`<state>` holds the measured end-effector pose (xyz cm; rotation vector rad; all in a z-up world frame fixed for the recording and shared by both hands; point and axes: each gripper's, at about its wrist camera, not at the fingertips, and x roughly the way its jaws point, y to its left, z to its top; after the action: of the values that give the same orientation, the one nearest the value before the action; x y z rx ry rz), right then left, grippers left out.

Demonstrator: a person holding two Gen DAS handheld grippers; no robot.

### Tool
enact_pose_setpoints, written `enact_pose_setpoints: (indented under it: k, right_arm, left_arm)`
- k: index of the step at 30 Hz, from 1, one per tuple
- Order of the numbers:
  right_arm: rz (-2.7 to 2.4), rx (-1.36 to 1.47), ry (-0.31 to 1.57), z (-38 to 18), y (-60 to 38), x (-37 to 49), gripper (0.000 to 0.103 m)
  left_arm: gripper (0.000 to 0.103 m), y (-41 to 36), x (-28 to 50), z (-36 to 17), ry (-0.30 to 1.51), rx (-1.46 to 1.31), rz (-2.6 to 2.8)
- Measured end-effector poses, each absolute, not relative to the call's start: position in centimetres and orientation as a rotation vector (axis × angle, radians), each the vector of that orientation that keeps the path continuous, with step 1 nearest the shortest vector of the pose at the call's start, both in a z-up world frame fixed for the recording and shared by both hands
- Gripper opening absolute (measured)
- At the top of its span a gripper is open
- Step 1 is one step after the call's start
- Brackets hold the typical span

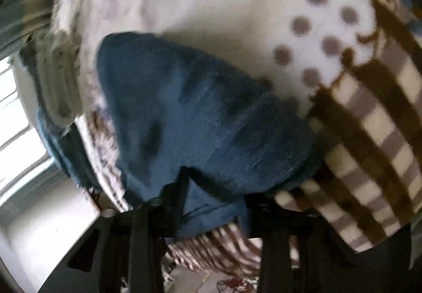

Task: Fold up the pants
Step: 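Fold the frayed hem with the right tool over onto the pocket side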

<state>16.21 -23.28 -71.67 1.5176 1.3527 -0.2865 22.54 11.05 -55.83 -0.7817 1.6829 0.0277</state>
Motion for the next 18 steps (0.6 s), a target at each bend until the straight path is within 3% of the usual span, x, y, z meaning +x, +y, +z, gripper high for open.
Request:
enact_pose_setpoints:
  k: [2,3,4,10,13,14,15,16,17,18]
  right_arm:
    - [-0.324,1.524,1.332,-71.4,-23.1,15.4,0.005]
    - [-0.324,1.501,1.321,-70.5,-22.9,15.2,0.004]
    - [-0.320,1.458,1.324,-69.7,-22.7,15.2,0.004]
    - [-0.338,1.330,1.389,-67.9,-23.1,14.9,0.004]
    - [-0.302,1.388,1.440,-69.9,-23.6,15.1,0.009]
    - [-0.285,1.413,1.448,-70.2,-23.7,15.2,0.011]
    - [-0.268,1.427,1.445,-70.2,-23.7,15.7,0.023]
    - [-0.246,1.432,1.436,-70.1,-23.7,15.7,0.033]
    - [-0.229,1.430,1.428,-69.9,-23.4,15.6,0.052]
    - [-0.220,1.427,1.423,-69.8,-23.0,15.7,0.068]
  left_arm:
    - [0.037,11.6,22.3,-55.7,1.663,-0.798,0.076]
    - [0.022,11.7,22.1,-55.4,1.659,-0.767,0.082]
    - [0.016,11.8,21.9,-54.9,1.644,-0.744,0.076]
    - [0.013,12.6,20.8,-54.7,1.659,-0.620,0.083]
    - [0.015,13.5,21.1,-55.1,1.673,-0.679,0.066]
    - [0.024,13.9,21.2,-54.7,1.659,-0.704,0.058]
    - [0.038,14.1,21.3,-54.3,1.646,-0.733,0.034]
    - [0.046,14.1,21.4,-54.1,1.634,-0.746,0.019]
    - [0.059,14.0,21.6,-53.6,1.613,-0.741,0.009]
    - [0.063,13.6,22.0,-53.4,1.596,-0.716,-0.001]
